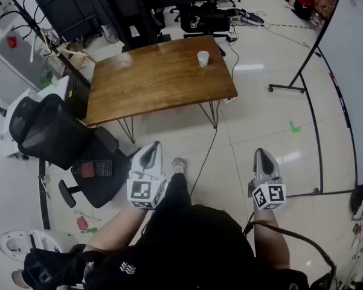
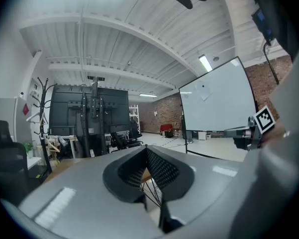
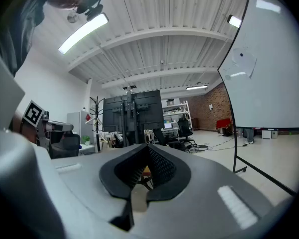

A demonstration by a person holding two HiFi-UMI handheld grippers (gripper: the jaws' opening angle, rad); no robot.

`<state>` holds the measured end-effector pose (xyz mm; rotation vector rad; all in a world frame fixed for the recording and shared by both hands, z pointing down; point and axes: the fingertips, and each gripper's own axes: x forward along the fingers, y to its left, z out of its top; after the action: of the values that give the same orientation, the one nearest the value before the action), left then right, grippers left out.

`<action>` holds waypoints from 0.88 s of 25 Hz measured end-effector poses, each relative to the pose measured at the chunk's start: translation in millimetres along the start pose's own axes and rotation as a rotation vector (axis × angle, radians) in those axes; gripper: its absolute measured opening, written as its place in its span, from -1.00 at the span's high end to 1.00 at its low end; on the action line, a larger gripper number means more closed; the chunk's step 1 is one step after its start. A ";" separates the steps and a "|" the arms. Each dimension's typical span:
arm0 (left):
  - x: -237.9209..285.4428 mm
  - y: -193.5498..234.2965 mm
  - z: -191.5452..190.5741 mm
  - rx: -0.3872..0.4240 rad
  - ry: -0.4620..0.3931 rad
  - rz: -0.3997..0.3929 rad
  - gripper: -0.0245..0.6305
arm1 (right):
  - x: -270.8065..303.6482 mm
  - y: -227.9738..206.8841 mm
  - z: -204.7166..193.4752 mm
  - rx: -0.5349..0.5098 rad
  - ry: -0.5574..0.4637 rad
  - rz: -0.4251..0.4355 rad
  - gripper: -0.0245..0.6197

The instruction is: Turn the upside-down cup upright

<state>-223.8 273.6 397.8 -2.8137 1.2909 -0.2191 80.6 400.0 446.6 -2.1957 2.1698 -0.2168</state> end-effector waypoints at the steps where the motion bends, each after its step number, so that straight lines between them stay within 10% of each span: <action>1: 7.2 1.4 1.8 0.004 -0.008 -0.005 0.93 | 8.5 -1.8 -0.6 -0.002 0.003 0.002 0.92; 22: 327.4 140.3 28.1 -0.031 -0.073 -0.143 0.93 | 325.4 -44.2 46.6 -0.124 0.089 -0.009 0.92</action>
<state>-114.2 -66.4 393.7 -2.9125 1.0896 -0.1001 133.0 73.0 427.9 -2.3037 2.2781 -0.1887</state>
